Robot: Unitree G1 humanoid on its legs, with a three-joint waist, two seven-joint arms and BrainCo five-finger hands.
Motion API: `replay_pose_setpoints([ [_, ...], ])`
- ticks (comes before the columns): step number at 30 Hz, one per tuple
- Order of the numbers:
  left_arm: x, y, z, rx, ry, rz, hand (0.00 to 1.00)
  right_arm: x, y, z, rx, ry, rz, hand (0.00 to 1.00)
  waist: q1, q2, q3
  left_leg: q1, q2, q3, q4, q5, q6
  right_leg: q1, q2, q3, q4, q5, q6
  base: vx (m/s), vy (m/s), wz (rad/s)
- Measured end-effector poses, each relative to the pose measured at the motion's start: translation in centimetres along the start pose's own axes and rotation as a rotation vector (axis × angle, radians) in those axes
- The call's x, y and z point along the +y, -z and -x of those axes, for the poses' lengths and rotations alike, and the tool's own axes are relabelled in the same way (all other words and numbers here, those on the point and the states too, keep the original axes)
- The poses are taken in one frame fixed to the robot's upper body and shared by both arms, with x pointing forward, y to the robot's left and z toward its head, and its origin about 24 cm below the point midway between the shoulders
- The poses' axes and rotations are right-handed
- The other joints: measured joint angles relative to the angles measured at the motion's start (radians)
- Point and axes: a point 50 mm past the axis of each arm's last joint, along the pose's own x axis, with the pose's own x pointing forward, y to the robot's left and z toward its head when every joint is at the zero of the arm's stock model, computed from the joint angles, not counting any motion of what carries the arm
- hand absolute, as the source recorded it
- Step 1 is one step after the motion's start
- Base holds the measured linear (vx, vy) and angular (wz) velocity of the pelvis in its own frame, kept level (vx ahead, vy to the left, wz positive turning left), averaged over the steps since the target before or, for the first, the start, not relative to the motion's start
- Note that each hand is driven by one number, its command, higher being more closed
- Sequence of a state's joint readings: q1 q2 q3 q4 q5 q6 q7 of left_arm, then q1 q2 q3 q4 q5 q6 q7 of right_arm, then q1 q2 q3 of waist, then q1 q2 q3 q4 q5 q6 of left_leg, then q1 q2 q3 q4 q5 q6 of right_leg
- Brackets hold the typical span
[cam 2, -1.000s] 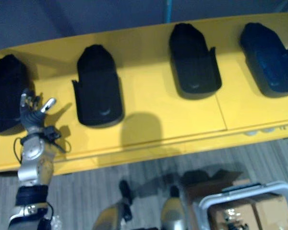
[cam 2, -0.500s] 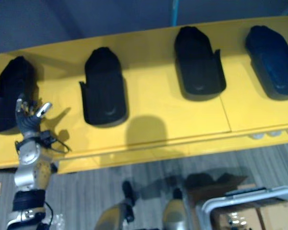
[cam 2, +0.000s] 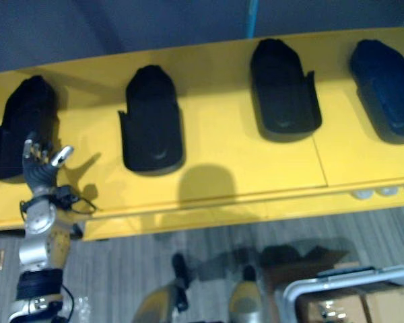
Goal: Walk over and take plastic housings, then place them on the shelf
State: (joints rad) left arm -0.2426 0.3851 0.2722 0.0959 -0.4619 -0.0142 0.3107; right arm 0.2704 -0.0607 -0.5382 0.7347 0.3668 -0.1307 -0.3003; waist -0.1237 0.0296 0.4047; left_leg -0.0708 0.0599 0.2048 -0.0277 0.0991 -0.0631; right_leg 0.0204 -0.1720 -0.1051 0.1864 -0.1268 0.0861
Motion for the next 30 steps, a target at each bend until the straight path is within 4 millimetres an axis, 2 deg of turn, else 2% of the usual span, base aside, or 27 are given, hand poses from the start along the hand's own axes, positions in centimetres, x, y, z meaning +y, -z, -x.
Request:
replay_pose_setpoints([
  [8, 0.22, 0.20, 0.15, 0.007, -0.003, -0.006, 0.00, -0.04, -0.04, -0.01, -0.009, -0.001, 0.025, 0.00, 0.002, 0.000, 0.000, -0.001, 0.000, 0.001, -0.001, 0.008, -0.001, 0.000, -0.001, -0.002, 0.001, -0.017, 0.013, 0.00, 0.000, 0.00],
  [30, 0.26, 0.15, 0.13, 0.006, -0.004, -0.007, 0.00, -0.13, -0.12, -0.05, -0.012, 0.001, 0.027, 0.00, 0.004, 0.001, 0.001, -0.001, 0.000, -0.001, -0.002, 0.010, -0.001, 0.000, 0.000, -0.005, 0.007, -0.023, 0.012, 0.00, 0.000, 0.00],
])
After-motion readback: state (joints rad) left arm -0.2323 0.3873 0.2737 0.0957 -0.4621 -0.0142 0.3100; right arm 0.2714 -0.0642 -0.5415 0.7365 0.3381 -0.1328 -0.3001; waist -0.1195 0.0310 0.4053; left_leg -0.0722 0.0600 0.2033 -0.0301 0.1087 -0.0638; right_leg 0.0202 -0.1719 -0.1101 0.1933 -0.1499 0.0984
